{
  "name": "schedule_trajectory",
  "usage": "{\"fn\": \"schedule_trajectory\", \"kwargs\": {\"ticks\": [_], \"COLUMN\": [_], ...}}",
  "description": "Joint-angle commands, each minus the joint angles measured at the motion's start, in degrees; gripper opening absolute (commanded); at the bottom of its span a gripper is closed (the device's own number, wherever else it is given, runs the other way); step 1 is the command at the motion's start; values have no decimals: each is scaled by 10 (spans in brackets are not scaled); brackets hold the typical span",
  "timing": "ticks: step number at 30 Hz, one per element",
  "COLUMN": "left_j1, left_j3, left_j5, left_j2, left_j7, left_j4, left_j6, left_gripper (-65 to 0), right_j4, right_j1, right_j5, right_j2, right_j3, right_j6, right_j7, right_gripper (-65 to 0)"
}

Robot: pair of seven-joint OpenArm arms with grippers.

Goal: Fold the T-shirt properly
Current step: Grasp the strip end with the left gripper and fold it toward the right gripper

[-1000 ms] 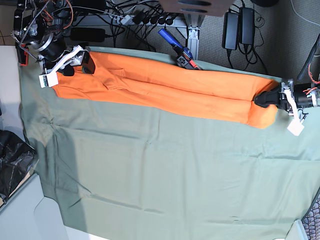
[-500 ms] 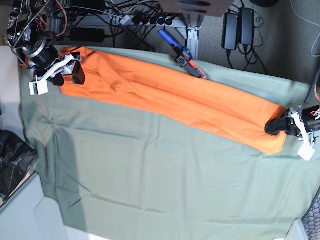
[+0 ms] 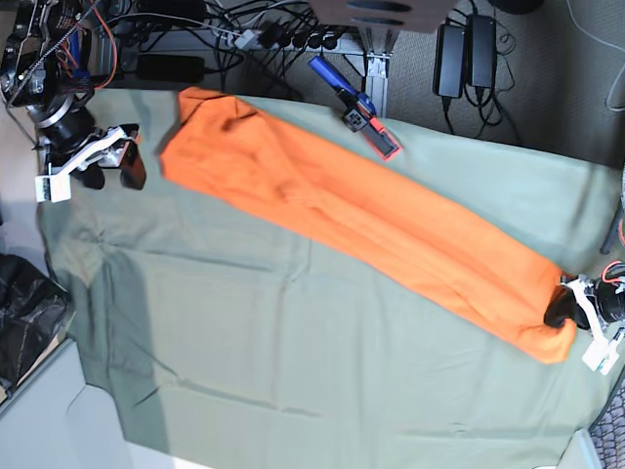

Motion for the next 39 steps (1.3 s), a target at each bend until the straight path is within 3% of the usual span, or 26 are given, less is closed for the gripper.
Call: {"fn": "schedule_trajectory", "kwargs": {"ticks": [1, 5, 10, 14, 21, 24, 26, 35, 36, 39], "left_j1": [-26, -31, 32, 70, 71, 71, 71, 71, 71, 71], "left_j3": [8, 59, 112, 146, 191, 208, 218, 232, 232, 232], "left_j5": [0, -14, -13, 20, 109, 109, 108, 101, 101, 106], "left_j2": [-10, -10, -7, 21, 88, 96, 100, 121, 121, 122], "left_j7": [-11, 16, 17, 17, 20, 27, 34, 40, 40, 40], "left_j4": [-1, 26, 184, 269, 269, 269, 269, 269, 269, 269], "left_j6": [-5, -5, -5, -5, -5, -5, 17, 19, 21, 29], "left_gripper": [-650, -650, -650, -650, -650, -650, -650, -650, -645, -508], "right_j4": [8, 8, 8, 8, 8, 8, 8, 8, 8, 8], "right_j1": [3, 3, 1, 3, 1, 2, 1, 2, 2, 2], "right_j5": [4, 3, 3, 4, 4, 4, 4, 4, 4, 4], "right_j2": [11, 10, 10, 10, 10, 10, 10, 10, 10, 10], "right_j3": [7, 7, 7, 7, 7, 7, 7, 7, 7, 7], "right_j6": [58, 59, 59, 59, 59, 59, 59, 59, 59, 59], "right_j7": [12, 12, 10, 12, 12, 12, 12, 17, 17, 17], "right_gripper": [-207, -207, -207, -207, -207, -207, -207, -207, -207, -207]}}
